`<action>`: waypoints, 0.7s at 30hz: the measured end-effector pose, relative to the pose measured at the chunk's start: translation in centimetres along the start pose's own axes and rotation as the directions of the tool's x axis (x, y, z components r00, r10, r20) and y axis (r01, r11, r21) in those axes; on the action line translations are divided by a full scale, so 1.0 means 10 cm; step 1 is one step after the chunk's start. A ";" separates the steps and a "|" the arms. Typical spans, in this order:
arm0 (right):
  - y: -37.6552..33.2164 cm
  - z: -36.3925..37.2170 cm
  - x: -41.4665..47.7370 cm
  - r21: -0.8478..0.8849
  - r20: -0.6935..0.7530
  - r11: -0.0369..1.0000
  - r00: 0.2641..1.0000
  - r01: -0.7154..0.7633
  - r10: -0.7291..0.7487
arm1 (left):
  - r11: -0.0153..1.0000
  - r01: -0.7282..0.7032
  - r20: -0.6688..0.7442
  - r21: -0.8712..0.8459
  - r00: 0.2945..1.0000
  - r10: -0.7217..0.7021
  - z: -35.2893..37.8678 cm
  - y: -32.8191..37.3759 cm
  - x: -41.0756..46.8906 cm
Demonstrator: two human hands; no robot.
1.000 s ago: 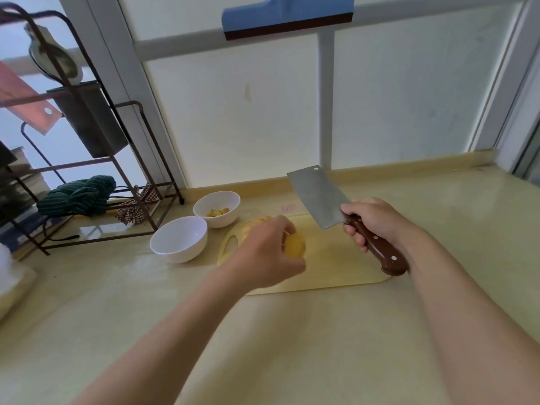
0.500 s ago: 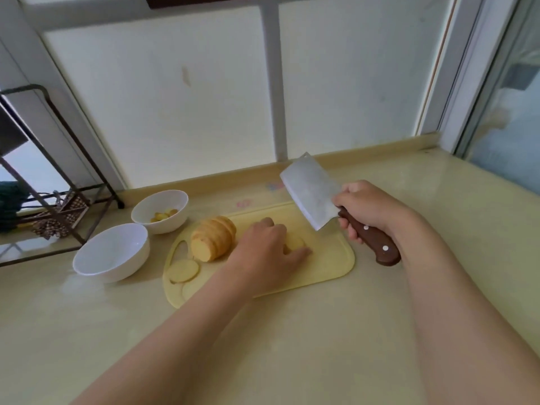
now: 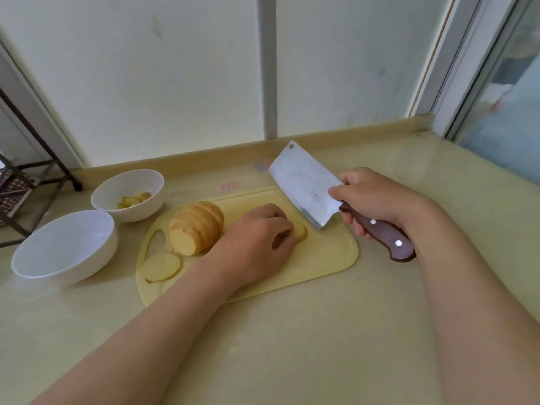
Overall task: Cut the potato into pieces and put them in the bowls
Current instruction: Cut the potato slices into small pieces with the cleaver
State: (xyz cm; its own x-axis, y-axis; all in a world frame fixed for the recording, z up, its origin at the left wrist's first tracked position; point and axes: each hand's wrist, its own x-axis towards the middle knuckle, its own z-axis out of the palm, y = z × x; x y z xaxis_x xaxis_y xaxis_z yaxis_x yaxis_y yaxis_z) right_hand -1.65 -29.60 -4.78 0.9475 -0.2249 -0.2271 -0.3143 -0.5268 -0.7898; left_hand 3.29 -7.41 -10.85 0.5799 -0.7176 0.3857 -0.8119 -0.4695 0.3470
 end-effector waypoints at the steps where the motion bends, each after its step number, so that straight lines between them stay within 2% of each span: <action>1: 0.00 0.00 0.00 -0.014 0.001 1.000 1.000 0.001 -0.001 | 1.000 -0.001 -0.016 -0.001 1.000 0.001 0.02 -0.01 0.01; 6: -0.07 0.02 -0.10 -0.105 0.004 0.994 1.000 0.030 -0.030 | 1.000 0.014 -0.037 0.005 0.999 -0.014 0.05 0.00 0.04; 13: -0.17 0.07 -0.15 -0.273 0.034 0.959 0.997 0.079 -0.072 | 0.992 -0.124 -0.007 -0.015 0.992 0.124 0.09 -0.03 0.07; 21: -0.23 0.08 -0.16 -0.466 0.093 0.873 0.989 0.147 -0.117 | 0.987 -0.161 -0.031 -0.028 0.987 0.160 0.09 -0.02 0.06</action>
State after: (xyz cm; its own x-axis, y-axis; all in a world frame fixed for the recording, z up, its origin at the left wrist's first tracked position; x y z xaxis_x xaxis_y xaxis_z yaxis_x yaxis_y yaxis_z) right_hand -2.34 -27.34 -3.06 0.9791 -0.0844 -0.1853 -0.1619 -0.8745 -0.4571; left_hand 3.75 -8.25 -11.42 0.4439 -0.7674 0.4627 -0.8926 -0.3332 0.3038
